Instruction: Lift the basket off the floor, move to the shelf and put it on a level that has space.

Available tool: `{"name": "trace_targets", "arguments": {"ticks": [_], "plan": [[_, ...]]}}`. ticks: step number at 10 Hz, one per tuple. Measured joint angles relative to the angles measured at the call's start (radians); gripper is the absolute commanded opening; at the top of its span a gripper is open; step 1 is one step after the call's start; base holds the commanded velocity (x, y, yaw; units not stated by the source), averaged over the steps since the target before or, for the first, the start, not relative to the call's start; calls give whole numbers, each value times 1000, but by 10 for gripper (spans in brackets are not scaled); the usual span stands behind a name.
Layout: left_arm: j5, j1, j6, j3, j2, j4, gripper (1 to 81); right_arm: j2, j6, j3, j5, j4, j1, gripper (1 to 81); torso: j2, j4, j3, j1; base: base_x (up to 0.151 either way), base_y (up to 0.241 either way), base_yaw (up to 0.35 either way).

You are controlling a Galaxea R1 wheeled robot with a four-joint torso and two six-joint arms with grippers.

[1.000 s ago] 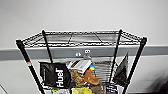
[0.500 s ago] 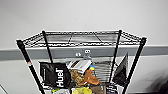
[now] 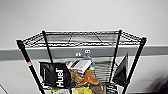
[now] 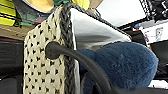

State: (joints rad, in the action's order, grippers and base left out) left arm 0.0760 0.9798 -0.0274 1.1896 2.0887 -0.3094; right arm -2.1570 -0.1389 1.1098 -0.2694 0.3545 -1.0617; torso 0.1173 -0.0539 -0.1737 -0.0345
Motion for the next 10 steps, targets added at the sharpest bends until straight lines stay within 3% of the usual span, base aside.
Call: {"name": "trace_targets", "arguments": {"ticks": [10], "plan": [[-4,-131,-4,-301,-180,6,10,124,0,-233,-21,-2,75,10,0,0,0,0,0,0,0]]}}
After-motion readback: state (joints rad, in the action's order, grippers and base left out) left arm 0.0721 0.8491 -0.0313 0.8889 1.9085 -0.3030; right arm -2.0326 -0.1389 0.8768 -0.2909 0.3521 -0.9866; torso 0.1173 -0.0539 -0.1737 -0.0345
